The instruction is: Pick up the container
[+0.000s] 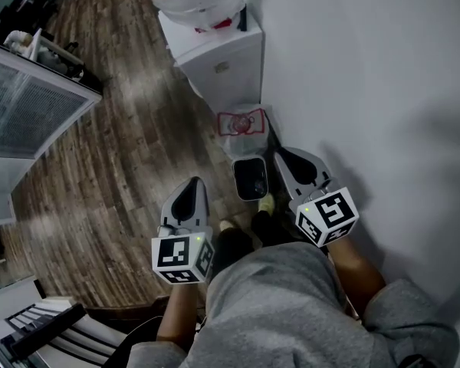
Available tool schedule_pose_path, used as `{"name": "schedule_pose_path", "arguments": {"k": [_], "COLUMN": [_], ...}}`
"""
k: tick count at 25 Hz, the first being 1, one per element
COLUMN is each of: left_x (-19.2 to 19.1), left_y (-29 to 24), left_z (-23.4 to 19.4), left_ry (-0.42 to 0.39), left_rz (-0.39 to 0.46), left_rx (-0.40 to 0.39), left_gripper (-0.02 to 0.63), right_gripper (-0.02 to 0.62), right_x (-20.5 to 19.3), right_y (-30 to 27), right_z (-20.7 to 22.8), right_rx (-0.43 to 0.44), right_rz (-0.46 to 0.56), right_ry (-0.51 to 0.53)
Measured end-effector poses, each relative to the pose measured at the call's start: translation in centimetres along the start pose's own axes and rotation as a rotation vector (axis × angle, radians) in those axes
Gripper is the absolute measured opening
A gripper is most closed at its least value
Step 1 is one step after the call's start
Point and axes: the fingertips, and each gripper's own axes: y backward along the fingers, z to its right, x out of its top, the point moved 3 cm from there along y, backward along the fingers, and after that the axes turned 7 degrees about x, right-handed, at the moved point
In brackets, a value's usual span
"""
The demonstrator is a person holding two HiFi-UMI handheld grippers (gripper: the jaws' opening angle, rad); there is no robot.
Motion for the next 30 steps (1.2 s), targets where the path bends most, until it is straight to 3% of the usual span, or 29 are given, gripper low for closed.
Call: {"name": "schedule_pose_path", "arguments": {"k": [15,25,30], "left_x": [-3.7,-9.6,-13.5], "left_y": [-4.8,-8.8,-11.2], "left_z": [-2.5,-4.6,-4.6], "left_ry": [0.019,0.025,0.018], "left_rz": [-0.099,-0.2,-0.254], "left_rx": [0.032,0.021,0.001], "left_gripper": [0.015,0.015,0.015], "right_gripper": [0.031,0.031,0.032], "right_x": [-6.1,-11.3,-15.8], "right_y": [-4.8,-9.9,-11.3], "right_z": [1.8,2.5,3.1], "right_rx": [0.027,0.09,0.129], "right_rz": [-0.197,-0.323,-0.43], "right_ry": [0.056,0.123,0.148]}}
